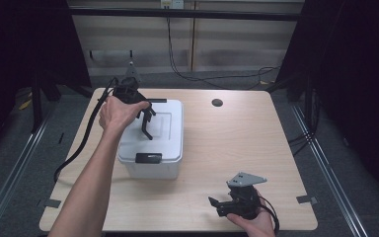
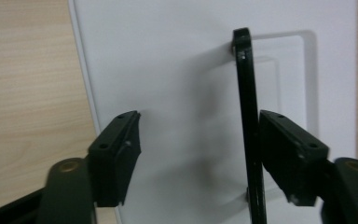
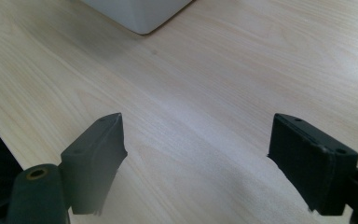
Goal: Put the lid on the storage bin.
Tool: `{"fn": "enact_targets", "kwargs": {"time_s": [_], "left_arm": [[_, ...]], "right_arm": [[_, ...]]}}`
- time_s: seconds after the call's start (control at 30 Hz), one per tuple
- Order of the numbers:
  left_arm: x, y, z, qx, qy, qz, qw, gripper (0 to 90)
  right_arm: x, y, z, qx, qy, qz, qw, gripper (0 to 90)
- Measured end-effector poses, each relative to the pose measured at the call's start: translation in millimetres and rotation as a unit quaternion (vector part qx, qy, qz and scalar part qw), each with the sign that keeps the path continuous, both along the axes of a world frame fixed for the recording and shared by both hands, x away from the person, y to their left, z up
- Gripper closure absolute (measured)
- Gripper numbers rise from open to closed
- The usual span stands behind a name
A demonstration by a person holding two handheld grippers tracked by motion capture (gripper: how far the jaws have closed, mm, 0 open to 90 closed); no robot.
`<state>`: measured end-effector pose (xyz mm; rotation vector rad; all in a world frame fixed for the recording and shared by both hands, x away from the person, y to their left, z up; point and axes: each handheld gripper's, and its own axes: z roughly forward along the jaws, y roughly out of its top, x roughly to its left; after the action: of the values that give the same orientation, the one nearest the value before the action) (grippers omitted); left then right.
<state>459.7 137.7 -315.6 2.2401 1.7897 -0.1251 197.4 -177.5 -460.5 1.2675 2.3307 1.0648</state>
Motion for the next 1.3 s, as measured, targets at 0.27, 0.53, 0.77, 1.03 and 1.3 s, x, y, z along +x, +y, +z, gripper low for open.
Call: {"fn": "enact_targets", "kwargs": {"time_s": [0.27, 0.53, 0.77, 1.03, 1.3], "left_arm": [[-7.9, 7.9, 14.5, -0.049, -0.046, -0.061, 0.9959, 21.2], [-19.2, 19.6, 24.6, -0.052, -0.103, -0.110, 0.9872, 18.4], [-29.3, 37.4, 25.7, -0.056, -0.137, -0.123, 0.9812, 20.3], [-42.1, 65.3, 19.4, -0.079, -0.160, -0.151, 0.9722, 20.6], [-56.9, 94.2, 14.2, -0.081, -0.194, -0.125, 0.9696, 21.3]], "right_arm": [[-0.1, -0.7, 0.1, 0.002, 0.001, -0.002, 1.0000, 17.7], [0.5, 0.0, -0.1, 0.001, 0.002, -0.003, 1.0000, 17.7], [-0.3, -0.4, 0.4, 0.000, 0.003, -0.004, 1.0000, 17.7], [0.8, -0.4, 0.1, 0.001, 0.005, -0.005, 1.0000, 17.7], [1.1, -0.8, -0.1, 0.003, 0.004, -0.006, 1.0000, 17.7]]}}
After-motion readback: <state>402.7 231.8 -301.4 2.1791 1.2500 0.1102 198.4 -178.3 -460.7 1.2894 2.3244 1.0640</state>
